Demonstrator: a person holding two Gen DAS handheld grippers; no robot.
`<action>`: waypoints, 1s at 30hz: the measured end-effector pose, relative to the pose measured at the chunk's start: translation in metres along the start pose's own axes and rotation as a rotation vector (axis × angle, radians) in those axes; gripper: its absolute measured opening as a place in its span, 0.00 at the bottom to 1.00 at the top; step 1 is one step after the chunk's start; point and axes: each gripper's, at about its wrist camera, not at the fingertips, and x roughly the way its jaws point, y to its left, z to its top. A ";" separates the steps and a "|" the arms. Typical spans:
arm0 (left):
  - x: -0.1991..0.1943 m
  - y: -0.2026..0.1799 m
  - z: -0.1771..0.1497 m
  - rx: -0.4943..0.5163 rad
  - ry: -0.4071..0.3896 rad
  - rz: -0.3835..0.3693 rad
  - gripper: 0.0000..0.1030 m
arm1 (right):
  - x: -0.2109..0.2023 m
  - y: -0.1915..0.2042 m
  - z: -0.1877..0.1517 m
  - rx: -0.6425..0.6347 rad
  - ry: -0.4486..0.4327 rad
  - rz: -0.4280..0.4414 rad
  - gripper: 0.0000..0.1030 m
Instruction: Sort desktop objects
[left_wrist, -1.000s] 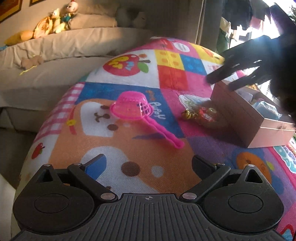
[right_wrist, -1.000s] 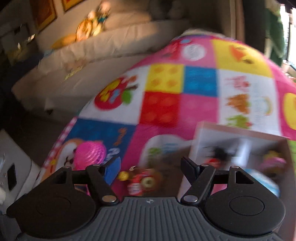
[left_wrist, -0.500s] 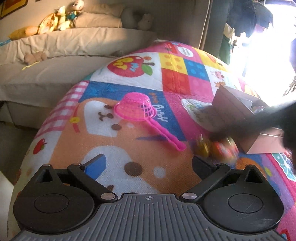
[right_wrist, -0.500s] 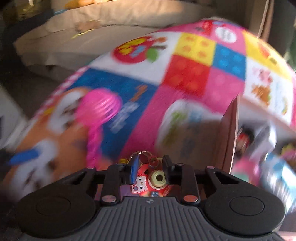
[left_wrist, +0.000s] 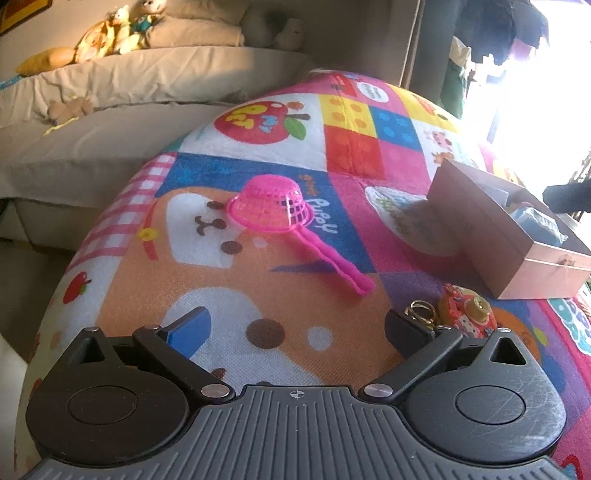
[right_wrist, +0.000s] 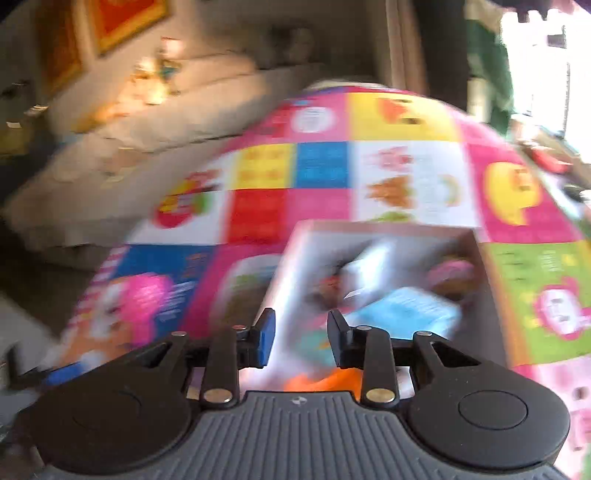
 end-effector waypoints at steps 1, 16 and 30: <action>0.000 0.000 0.000 -0.006 0.000 0.009 1.00 | -0.006 0.012 -0.008 -0.049 -0.009 0.046 0.39; 0.000 0.002 0.000 -0.026 0.000 0.031 1.00 | 0.039 0.078 -0.077 -0.041 0.012 0.084 0.64; 0.002 0.001 0.001 -0.015 0.012 0.030 1.00 | 0.056 0.073 -0.081 -0.150 0.135 0.114 0.19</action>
